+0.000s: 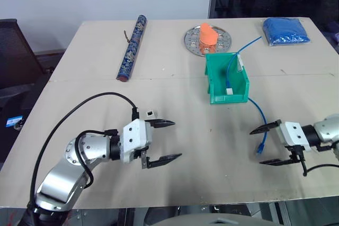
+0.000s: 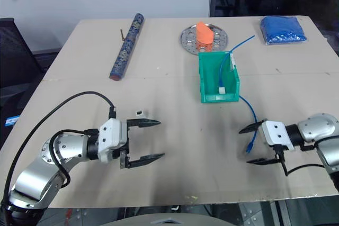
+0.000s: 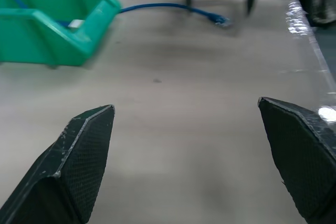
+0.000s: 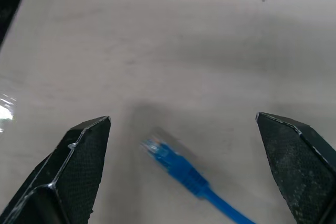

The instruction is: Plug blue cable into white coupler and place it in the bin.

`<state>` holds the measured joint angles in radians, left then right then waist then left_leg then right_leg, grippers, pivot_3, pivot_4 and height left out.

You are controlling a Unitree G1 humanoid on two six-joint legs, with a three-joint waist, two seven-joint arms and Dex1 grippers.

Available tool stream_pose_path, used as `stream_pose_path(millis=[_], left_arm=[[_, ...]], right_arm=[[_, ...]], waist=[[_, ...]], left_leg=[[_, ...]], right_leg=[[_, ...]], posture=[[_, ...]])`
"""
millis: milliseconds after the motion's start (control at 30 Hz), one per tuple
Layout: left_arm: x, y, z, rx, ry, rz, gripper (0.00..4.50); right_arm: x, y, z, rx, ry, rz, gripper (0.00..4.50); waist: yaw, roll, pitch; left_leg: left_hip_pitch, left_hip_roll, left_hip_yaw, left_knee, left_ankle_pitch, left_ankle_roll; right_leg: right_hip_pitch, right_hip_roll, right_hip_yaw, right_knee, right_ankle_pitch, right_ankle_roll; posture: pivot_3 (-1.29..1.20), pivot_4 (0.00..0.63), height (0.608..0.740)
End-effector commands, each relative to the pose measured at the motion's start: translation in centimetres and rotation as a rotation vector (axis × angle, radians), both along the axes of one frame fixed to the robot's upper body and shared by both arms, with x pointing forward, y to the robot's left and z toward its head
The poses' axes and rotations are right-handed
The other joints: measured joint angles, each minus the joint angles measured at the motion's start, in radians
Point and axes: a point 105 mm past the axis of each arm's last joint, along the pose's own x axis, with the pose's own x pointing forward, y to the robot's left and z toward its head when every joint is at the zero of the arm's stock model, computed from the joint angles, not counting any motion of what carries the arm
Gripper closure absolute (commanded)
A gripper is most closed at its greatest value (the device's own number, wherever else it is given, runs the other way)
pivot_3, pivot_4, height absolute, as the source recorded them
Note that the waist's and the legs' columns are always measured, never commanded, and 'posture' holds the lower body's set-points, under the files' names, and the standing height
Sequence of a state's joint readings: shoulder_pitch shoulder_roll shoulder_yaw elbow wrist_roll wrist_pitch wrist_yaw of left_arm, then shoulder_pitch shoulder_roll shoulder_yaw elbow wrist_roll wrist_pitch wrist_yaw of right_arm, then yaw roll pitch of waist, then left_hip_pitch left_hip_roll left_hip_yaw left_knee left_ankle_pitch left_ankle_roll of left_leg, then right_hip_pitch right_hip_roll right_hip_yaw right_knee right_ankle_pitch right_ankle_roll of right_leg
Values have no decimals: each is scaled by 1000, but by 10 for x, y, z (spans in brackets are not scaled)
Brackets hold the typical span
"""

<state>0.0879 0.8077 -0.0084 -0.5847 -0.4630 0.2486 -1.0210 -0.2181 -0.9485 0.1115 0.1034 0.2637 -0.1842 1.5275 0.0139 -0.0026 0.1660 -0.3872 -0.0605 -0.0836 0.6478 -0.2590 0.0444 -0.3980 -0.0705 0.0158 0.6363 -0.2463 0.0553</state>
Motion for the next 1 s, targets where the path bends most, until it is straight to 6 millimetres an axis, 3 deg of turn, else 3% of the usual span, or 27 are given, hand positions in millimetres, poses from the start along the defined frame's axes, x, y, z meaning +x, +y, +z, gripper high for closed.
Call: stream_pose_path(millis=[33, 100, 333, 733, 1000], left_arm=[[-8, -6, 11, -16, -14, -35, 0], [-9, -7, 11, -21, -4, -41, 0], [-9, -5, 10, -15, 28, -67, 0], [-6, -2, 11, -7, 29, -87, 0], [-6, -3, 10, -1, 24, -99, 0]], right_arm=[[5, -7, 0, -54, 9, 58, 614], [10, -10, 0, -77, 5, 72, 1179], [16, -5, 0, -94, 4, 129, 4468], [19, 15, 6, -25, 19, 148, 4468], [19, 5, 14, -30, 22, 102, 4468]], waist=[[0, 0, 1], [1, 0, 1], [-2, 0, 1], [-2, 0, 1], [-1, 0, 1]], left_leg=[[0, 0, 0, 0, 0, 0], [0, 0, 0, 0, 0, 0], [1, 0, 0, 0, 0, 0], [1, 0, 0, 1, 0, 0], [1, 0, 0, 1, 0, 0]], right_leg=[[0, 0, 0, 0, 0, 0], [0, 0, 0, 0, 0, 0], [0, 0, 0, 1, 0, 0], [0, 0, 0, 1, 0, 0], [0, 0, 0, 1, 0, 0]], posture=[[0, 150, 740], [0, 150, 740], [0, 150, 740], [0, 150, 740], [0, 150, 740]])
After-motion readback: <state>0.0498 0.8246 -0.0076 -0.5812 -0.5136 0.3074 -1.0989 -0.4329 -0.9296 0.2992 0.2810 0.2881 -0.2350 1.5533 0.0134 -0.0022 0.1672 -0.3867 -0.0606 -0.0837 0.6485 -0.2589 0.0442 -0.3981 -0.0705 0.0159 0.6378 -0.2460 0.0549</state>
